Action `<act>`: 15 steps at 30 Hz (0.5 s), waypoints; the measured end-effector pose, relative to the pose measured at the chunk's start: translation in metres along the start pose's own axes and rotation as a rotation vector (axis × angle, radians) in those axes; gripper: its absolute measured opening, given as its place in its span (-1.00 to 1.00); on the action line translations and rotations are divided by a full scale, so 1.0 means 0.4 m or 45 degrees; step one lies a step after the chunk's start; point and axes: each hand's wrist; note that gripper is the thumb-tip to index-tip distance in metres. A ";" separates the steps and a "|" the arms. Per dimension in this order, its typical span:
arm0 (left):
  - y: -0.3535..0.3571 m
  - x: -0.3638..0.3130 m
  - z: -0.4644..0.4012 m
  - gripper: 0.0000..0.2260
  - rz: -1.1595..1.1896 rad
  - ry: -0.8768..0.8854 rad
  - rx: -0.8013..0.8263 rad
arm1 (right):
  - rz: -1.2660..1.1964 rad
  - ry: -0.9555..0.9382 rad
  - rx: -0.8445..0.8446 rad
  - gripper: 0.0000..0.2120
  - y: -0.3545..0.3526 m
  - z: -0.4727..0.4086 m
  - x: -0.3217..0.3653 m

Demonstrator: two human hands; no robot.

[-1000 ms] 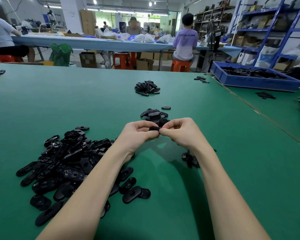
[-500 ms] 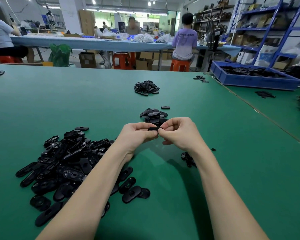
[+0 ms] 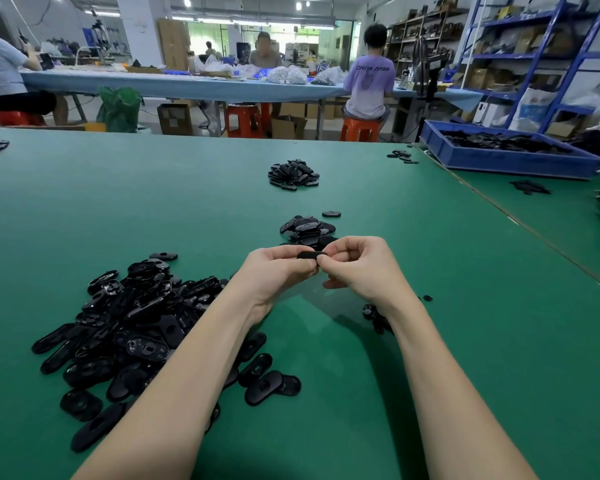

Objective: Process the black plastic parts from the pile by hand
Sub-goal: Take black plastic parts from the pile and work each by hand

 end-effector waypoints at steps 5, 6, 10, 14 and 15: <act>0.005 0.005 0.002 -0.81 0.098 -0.007 0.040 | -0.067 0.002 0.035 -0.92 -0.002 -0.001 -0.003; 0.006 0.006 0.002 -0.81 0.088 -0.002 0.033 | -0.053 0.002 0.036 -0.92 -0.003 -0.003 -0.005; 0.005 0.006 0.002 -0.83 0.029 0.022 0.014 | 0.035 -0.017 0.029 -0.92 -0.002 -0.010 -0.007; 0.002 0.010 -0.004 -0.84 -0.087 0.066 -0.012 | 0.093 -0.044 0.024 -0.93 0.000 -0.008 -0.012; -0.001 0.010 -0.005 -0.85 -0.106 0.073 -0.008 | 0.093 -0.045 0.022 -0.93 0.002 -0.007 -0.012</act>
Point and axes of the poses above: each hand's wrist, its own z-axis away from the middle knuckle, its own y-axis out of the palm, x = y × z, and after that the axes turned 6 degrees about -y, right-handed
